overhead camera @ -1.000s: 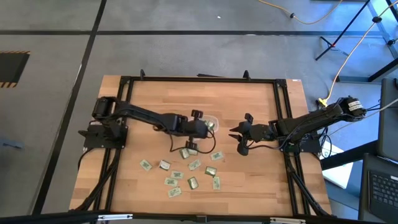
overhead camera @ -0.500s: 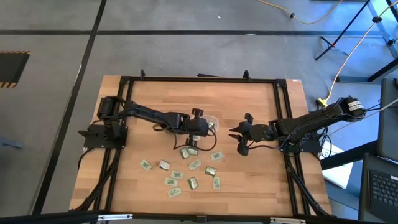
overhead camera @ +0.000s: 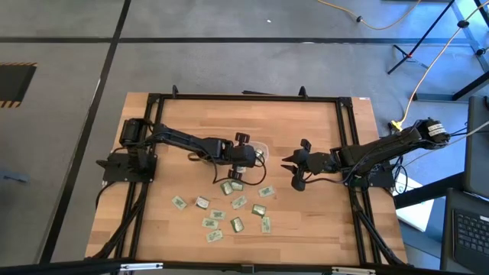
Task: Pick and place items into bin
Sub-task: Put the light green stevia pack into the transparent bin
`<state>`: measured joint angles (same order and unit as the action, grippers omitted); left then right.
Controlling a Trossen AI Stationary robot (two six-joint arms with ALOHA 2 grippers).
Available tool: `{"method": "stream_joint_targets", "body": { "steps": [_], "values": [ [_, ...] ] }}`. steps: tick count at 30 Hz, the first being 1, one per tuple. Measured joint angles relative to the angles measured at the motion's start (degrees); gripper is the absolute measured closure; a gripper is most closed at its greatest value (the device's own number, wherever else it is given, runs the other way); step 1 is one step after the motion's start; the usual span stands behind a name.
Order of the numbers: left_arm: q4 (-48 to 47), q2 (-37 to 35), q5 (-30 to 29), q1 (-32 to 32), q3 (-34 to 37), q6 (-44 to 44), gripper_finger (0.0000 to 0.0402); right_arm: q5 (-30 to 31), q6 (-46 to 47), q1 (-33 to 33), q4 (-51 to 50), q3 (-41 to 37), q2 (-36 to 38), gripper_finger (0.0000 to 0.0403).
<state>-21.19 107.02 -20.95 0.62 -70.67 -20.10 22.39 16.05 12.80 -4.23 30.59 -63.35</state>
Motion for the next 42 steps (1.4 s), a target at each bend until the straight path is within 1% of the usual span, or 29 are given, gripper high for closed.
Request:
{"method": "stream_joint_targets", "body": {
  "steps": [5,8,11,15,17,22,24,27,29,32,35,42],
  "values": [
    [0.0,0.0,-0.3,0.0,0.0,0.8,0.0376,0.0,0.0,0.0,0.0,0.0,0.0,0.0297],
    [-0.9,-0.2,-0.6,0.2,0.0,-0.1,0.0368,0.0,0.0,0.0,0.0,0.0,0.0,0.0297],
    [-3.4,-0.3,1.6,1.1,-0.4,-4.5,0.0354,0.0,0.0,0.0,-0.1,0.0,0.0,0.0297],
    [-7.4,-0.3,6.9,2.9,-0.7,-10.4,0.0329,0.0,0.0,0.0,-0.3,0.0,0.0,0.0297],
    [-8.1,-0.3,8.3,3.9,-0.7,-12.3,0.0317,0.0,0.0,0.0,-0.3,0.0,0.0,0.0297],
    [-8.1,-0.4,8.0,7.0,-0.7,-19.9,0.0299,0.0,0.0,0.0,-0.3,0.0,0.0,0.0297],
    [-8.2,-0.4,7.5,7.8,-0.7,-23.0,0.0297,0.0,0.0,0.0,-0.3,0.0,0.0,0.0297],
    [-8.9,-0.4,5.3,8.3,-0.7,-27.9,0.0299,0.0,0.0,0.0,-0.3,0.0,0.0,0.0297],
    [-8.9,-0.4,5.0,8.2,-0.7,-30.8,0.0301,0.0,0.1,0.0,-0.3,0.0,0.0,0.0297],
    [-8.4,-0.4,6.8,7.4,-0.7,-30.9,0.0301,0.0,0.3,0.0,-0.3,0.0,0.0,0.0297],
    [-8.4,-0.4,10.3,5.7,-0.7,-29.0,0.0302,0.0,0.3,0.0,-0.3,0.0,0.0,0.0297],
    [-9.0,-0.1,12.4,4.9,-0.7,-32.3,0.0302,0.0,0.3,0.0,-0.3,0.0,0.0,0.0297]
  ]
}}
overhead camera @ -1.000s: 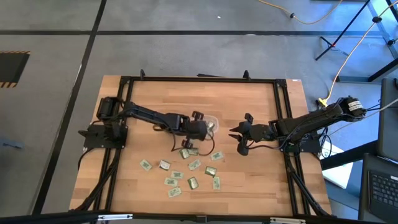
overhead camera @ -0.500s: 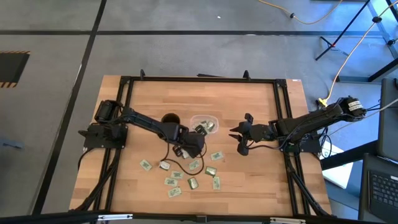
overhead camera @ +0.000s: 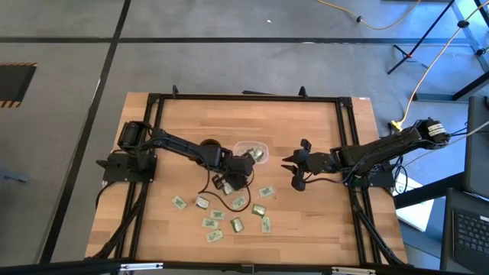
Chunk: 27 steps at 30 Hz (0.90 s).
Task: Pick and place items into bin
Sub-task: Put the light green stevia pack into the transparent bin
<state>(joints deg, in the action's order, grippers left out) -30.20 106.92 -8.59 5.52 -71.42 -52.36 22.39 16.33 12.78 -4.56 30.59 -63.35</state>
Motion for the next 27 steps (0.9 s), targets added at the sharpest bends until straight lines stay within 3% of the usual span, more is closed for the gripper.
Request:
{"method": "stream_joint_targets", "body": {
  "steps": [10,21,27],
  "values": [
    [0.3,0.6,3.8,-0.9,0.0,-0.9,0.0302,0.0,0.0,0.0,0.0,0.0,0.0,0.0297],
    [0.8,4.4,-5.0,-1.7,0.0,-1.4,0.0302,0.0,-0.1,0.0,0.2,0.0,0.0,0.0297],
    [0.0,4.6,-5.3,-1.9,0.0,-1.3,0.0316,0.0,-0.1,0.0,0.0,0.0,0.0,0.0297]
  ]
}}
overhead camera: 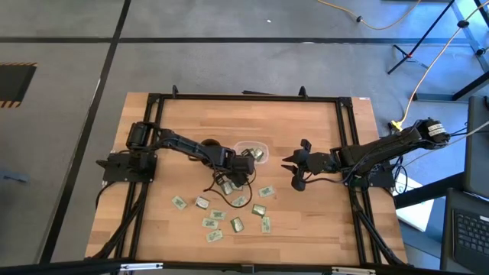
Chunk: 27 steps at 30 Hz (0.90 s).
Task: Pick and place items into bin
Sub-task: Put the light green stevia pack into the transparent bin
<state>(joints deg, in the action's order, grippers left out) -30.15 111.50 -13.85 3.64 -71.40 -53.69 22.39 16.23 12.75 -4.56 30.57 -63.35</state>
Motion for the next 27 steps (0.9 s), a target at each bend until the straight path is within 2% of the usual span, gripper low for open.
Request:
{"method": "stream_joint_targets", "body": {
  "steps": [8,14,22,27],
  "values": [
    [0.0,1.5,-0.2,0.1,0.0,0.2,0.0342,0.0,0.0,0.0,0.0,0.0,0.0,0.0297],
    [0.2,3.4,-3.9,1.1,-0.3,-0.1,0.0343,0.0,0.0,0.0,0.0,0.0,0.0,0.0297],
    [1.0,3.5,0.8,2.2,-0.2,0.7,0.0343,0.0,-0.1,0.0,0.0,0.0,0.0,0.0297],
    [3.6,3.6,2.5,3.5,-0.1,5.1,0.0343,0.0,0.0,0.0,0.1,0.0,0.0,0.0297]
  ]
}}
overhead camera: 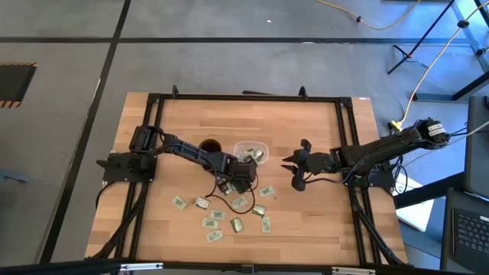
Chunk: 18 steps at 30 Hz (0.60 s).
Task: Pick and place items into bin
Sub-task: Put the light green stevia pack into the transparent bin
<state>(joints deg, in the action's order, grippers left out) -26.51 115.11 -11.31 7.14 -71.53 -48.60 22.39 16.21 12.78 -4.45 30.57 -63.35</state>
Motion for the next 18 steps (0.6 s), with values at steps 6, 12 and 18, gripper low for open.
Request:
{"method": "stream_joint_targets", "body": {
  "steps": [6,12,18],
  "values": [
    [2.1,0.0,2.2,1.9,0.0,1.4,0.0343,0.0,0.1,0.0,0.0,0.0,0.0,0.0297],
    [3.3,0.1,2.4,3.3,0.1,1.6,0.0343,0.0,0.2,0.0,0.4,0.0,0.0,0.0297],
    [3.7,0.1,2.3,4.1,0.1,2.9,0.0343,0.0,0.2,0.0,0.4,0.0,0.0,0.0297]
  ]
}}
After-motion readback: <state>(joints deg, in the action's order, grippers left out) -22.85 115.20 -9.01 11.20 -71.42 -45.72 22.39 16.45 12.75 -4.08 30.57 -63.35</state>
